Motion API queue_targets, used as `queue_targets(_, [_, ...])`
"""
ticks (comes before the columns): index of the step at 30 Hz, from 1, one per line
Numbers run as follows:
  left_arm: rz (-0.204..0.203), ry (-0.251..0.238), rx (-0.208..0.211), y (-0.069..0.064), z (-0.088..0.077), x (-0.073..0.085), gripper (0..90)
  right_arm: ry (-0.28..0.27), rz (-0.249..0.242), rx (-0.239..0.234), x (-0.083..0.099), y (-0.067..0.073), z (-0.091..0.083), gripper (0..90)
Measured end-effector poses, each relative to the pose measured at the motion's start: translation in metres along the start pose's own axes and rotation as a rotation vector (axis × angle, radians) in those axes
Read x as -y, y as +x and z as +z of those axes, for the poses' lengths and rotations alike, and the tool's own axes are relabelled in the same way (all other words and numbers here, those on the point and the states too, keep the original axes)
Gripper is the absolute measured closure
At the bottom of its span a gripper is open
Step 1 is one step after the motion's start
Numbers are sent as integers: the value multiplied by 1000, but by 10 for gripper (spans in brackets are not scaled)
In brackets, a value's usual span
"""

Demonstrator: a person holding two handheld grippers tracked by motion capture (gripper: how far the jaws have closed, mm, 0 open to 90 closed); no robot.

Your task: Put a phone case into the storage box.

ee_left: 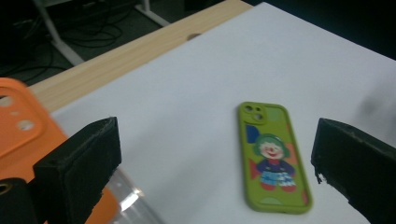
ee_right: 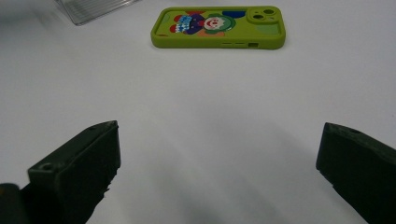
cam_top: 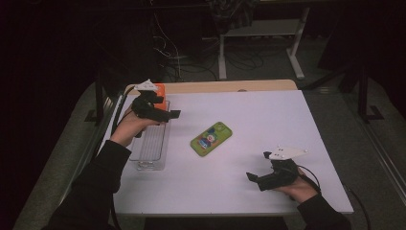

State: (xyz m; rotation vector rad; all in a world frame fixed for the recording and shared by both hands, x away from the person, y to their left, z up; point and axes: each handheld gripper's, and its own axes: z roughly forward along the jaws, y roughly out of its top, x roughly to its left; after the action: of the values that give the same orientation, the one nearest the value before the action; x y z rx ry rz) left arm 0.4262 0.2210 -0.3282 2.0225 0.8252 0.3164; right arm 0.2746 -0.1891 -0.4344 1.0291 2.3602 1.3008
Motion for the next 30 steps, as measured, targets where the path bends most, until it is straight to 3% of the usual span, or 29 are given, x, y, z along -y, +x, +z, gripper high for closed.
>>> queue_targets(8, [5,-9,52,-27,10,2,16,-2,-2,-2,0,0,0,0])
queue_targets(18, [35,9,97,-58,26,-2,91,1,-2,-9,-2,1,3,0])
queue_targets(22, [45,14,88,-65,33,-4,157,4,-1,-10,-2,2,2,0])
queue_targets(26, [55,30,72,-70,43,-4,288,1,1,-9,-2,1,2,0])
queue_targets(30, [83,81,22,-72,57,-3,473,1,-2,-11,-2,1,2,0])
